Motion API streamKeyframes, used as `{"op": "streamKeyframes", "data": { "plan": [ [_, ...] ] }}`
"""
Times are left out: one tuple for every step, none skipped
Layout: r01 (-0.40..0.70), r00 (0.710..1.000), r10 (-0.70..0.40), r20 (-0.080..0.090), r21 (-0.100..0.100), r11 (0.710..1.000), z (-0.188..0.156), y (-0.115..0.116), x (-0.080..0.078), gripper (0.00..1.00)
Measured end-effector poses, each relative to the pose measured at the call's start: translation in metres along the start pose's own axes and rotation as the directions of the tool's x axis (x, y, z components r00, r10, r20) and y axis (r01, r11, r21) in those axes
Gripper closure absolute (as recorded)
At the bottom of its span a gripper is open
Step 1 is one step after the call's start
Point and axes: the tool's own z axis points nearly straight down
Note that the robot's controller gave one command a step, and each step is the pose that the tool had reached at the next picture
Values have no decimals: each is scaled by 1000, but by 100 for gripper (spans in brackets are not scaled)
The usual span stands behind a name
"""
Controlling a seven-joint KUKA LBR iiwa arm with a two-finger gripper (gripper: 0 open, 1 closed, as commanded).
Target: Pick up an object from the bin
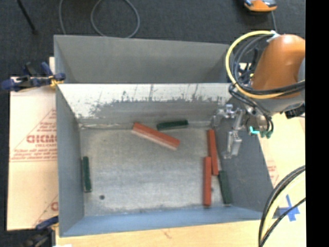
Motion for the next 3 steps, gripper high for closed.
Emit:
{"op": "streamKeyframes", "data": {
  "plan": [
    [439, 898, -439, 2, -1, 898, 84, -6, -6, 0],
    [789, 614, -789, 18, -4, 614, 123, -14, 8, 0],
    [823, 568, -823, 10, 8, 568, 125, 45, -27, 0]
  ]
}}
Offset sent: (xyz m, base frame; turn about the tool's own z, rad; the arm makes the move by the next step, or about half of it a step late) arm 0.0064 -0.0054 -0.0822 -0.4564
